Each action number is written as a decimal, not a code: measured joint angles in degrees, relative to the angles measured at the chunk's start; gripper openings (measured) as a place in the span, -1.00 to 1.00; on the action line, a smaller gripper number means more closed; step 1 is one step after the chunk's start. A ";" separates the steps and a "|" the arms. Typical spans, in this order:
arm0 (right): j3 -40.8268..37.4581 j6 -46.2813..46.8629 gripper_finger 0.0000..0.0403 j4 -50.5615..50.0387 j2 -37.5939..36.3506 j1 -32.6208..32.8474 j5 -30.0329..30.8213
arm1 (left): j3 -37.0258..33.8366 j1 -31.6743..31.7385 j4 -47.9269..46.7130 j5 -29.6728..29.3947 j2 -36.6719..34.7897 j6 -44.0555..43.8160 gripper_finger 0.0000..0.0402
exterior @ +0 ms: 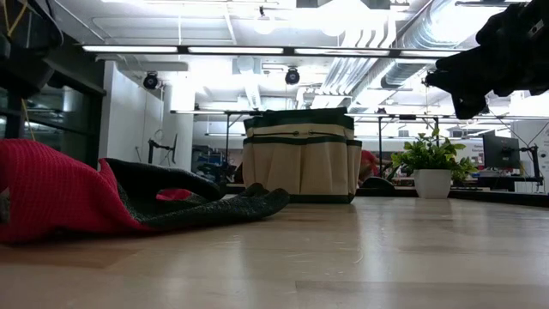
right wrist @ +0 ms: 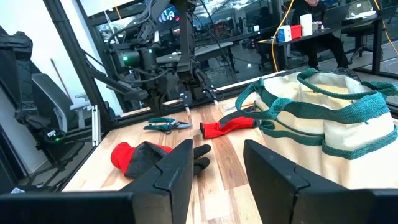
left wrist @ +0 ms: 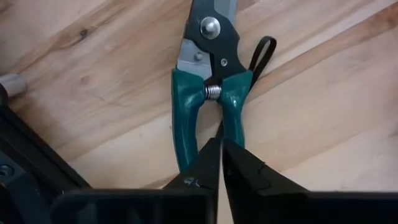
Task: Pick & Place Garden tools in Gardening bag
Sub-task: Put the green shear scissors into the gardening bag
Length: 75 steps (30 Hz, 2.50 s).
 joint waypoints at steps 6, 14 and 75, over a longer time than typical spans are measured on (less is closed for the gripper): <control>0.00 -0.02 -0.33 -0.01 0.02 0.00 0.00 | 0.00 0.14 -0.35 -0.02 0.26 -0.54 -0.56; 0.00 -0.02 -0.33 0.00 0.02 0.00 -0.01 | -0.20 0.15 -4.30 2.38 1.06 -3.39 -0.35; 0.00 0.00 -0.33 -0.87 0.02 0.00 0.00 | -0.20 0.20 0.39 6.61 13.38 -1.03 -0.34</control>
